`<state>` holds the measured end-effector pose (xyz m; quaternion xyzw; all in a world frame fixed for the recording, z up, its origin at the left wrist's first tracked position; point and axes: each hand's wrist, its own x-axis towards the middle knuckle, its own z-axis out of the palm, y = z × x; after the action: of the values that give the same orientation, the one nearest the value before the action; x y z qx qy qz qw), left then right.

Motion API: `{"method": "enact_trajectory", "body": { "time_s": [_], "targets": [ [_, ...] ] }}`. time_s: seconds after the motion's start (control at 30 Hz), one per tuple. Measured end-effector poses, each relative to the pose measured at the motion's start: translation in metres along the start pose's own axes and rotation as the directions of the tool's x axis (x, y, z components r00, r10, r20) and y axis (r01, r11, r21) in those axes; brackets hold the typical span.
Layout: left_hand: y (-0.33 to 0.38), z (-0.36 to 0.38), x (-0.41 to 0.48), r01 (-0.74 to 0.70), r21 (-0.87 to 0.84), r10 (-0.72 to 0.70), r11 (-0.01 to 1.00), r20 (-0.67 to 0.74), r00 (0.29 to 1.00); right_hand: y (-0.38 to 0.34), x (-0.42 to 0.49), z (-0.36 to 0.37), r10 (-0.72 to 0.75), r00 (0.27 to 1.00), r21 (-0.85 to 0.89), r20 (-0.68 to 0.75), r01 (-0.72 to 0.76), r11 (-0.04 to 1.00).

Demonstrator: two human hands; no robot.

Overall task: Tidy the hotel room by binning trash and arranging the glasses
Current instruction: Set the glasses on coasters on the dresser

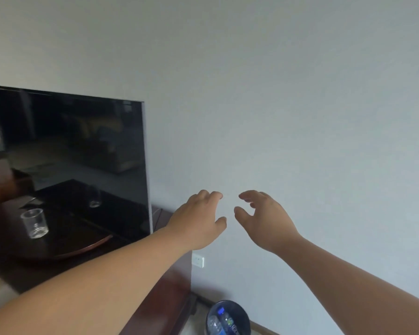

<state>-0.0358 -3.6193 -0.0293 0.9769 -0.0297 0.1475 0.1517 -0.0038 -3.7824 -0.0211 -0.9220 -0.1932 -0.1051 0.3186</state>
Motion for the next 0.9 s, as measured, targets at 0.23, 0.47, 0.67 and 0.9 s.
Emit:
{"method": "enact_trajectory", "body": {
  "time_s": [0.23, 0.47, 0.67, 0.9],
  "targets": [
    [-0.041, -0.043, -0.036, 0.082, 0.022, -0.08, 0.996, -0.094, 0.992, -0.048, -0.005, 0.021, -0.098, 0.994, 0.049, 0.041, 0.096, 0.994],
    [-0.116, -0.095, -0.092, 0.184, 0.032, -0.174, 0.982, -0.192, 0.966, -0.134, -0.009, 0.071, -0.208, 0.975, 0.068, 0.081, 0.203, 0.977],
    [-0.198, -0.138, -0.15, 0.293, 0.029, -0.278, 0.956, -0.247, 0.929, -0.214, -0.026, 0.129, -0.282, 0.951, 0.06, 0.126, 0.276, 0.959],
    [-0.287, -0.168, -0.209, 0.384, 0.037, -0.364, 0.922, -0.253, 0.897, -0.284, -0.038, 0.196, -0.329, 0.928, 0.095, 0.175, 0.316, 0.944]
  ]
}}
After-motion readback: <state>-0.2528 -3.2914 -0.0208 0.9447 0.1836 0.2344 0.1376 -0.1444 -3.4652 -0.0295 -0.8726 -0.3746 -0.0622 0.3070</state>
